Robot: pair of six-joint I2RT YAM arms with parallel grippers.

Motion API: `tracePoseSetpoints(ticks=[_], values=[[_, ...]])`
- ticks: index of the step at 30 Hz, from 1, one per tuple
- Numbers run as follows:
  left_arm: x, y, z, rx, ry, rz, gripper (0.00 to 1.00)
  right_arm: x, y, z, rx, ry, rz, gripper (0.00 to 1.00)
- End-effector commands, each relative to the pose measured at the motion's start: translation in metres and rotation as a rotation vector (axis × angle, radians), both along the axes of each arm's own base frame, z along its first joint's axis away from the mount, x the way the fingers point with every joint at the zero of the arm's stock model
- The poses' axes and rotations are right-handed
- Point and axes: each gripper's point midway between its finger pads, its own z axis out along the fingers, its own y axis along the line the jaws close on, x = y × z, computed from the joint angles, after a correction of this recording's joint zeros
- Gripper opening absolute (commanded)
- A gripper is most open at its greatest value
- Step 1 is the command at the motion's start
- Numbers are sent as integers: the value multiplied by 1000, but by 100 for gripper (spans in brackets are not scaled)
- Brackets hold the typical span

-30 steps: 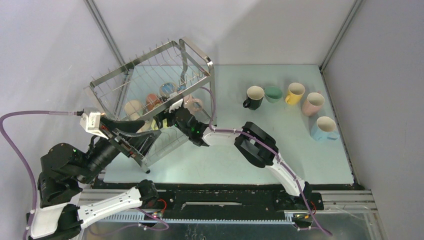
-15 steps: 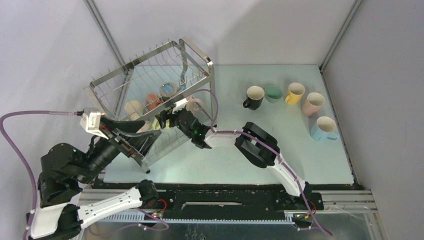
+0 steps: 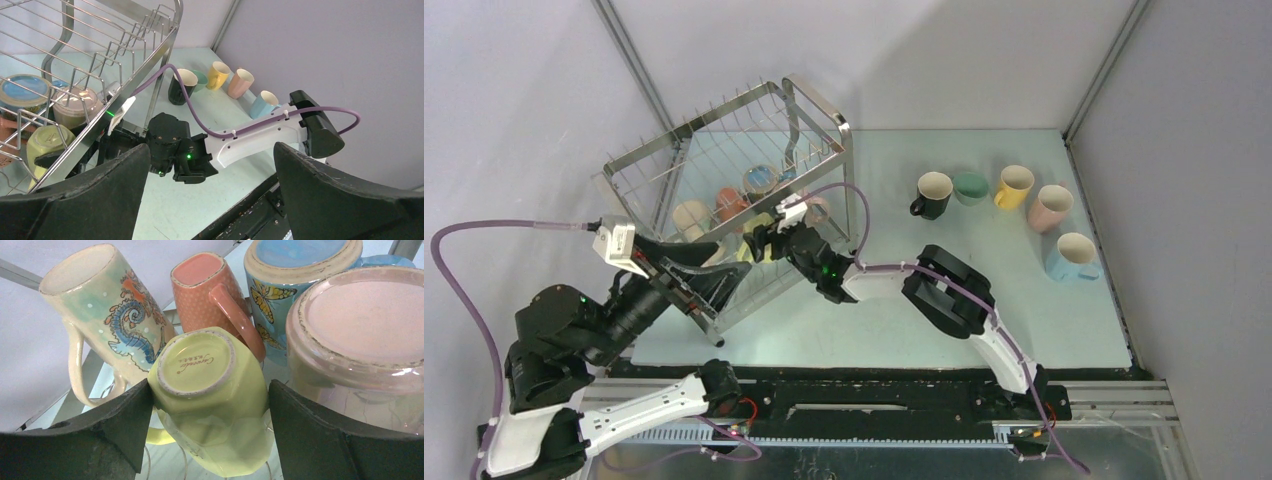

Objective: Unload the cups from the dish rack
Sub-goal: Unload the cup from the dish rack.

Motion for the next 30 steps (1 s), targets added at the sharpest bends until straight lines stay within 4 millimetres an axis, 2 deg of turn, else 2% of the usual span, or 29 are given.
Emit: tracePoseSetpoints(ticks=[1,19,30], values=[[2,-7,-4,6,6,-12,100,-14,-1,54,113,-44,5,68],[6,-15,-14,8,22,-11,100,-44,-12,62,131,-46,31,68],[6,-15,-18,10,26,-11,100,-50,-17,51,100,-32,25,72]])
